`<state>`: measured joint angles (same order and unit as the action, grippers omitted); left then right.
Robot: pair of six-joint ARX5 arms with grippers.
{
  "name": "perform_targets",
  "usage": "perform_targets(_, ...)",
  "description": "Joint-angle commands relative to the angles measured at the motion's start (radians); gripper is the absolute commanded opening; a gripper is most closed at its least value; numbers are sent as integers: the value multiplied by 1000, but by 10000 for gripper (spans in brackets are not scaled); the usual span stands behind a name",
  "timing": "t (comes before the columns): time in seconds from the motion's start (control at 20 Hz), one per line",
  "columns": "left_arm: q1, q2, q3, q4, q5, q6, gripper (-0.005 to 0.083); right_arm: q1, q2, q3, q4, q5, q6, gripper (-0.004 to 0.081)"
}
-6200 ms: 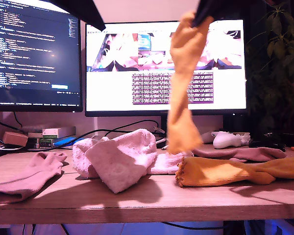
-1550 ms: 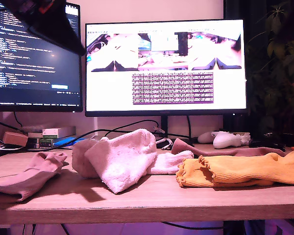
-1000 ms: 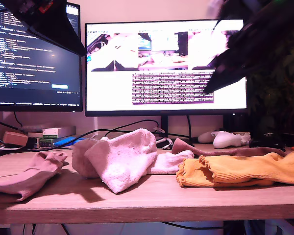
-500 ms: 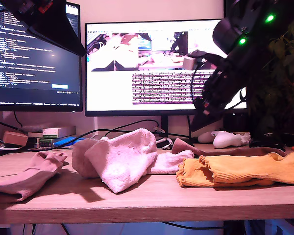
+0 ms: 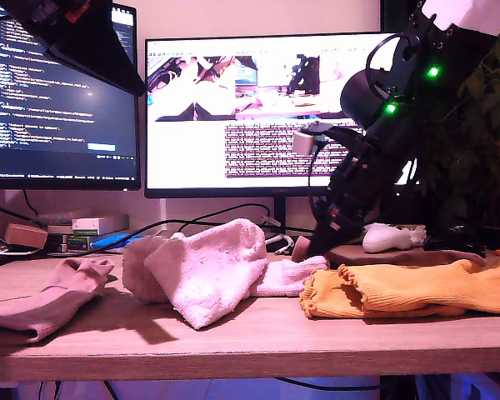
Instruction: Pair up the socks based on colour and pattern, by placing them on top of one another
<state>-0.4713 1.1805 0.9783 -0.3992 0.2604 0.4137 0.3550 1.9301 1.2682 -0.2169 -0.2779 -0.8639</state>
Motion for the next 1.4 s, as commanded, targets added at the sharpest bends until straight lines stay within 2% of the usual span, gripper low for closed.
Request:
perform_targets(0.0,-2,5,-5,3,1,-6,-24,4,31,4,25,0,-3,300)
perform_targets(0.05,-2,5,-5,3,1,-6,-24,4,42,4,44,2,-5,293)
perform_targets(0.1,-2,5,-5,3,1,-6,-24,4,53,4,63,9,-5,251)
perform_targets(0.2,-2,5,-5,3,1,-6,-24,6,57,4,86,16,-5,39)
perform_targets(0.25,-2,5,-5,3,1,-6,-24,10,56,4,105,18,-4,-8)
perform_targets(0.4,-2,5,-5,4,1,-6,-24,16,48,35,97,19,31,-10)
perform_targets(0.55,-2,5,-5,35,0,16,-24,39,24,105,21,14,77,-10)
perform_targets(0.75,-2,5,-5,99,0,69,-8,84,-42,201,-109,-44,82,-10)
perform_targets(0.85,-2,5,-5,115,1,116,86,101,-84,235,-155,-64,80,-10)
perform_targets(1.0,-2,5,-5,165,1,137,292,119,-154,266,-223,-117,79,-10)
perform_targets(1.25,-3,7,-5,223,35,136,318,161,-261,266,-272,-200,78,-10)
perform_targets(1.35,-3,7,-5,246,50,135,404,186,-283,266,-292,-229,76,-10)
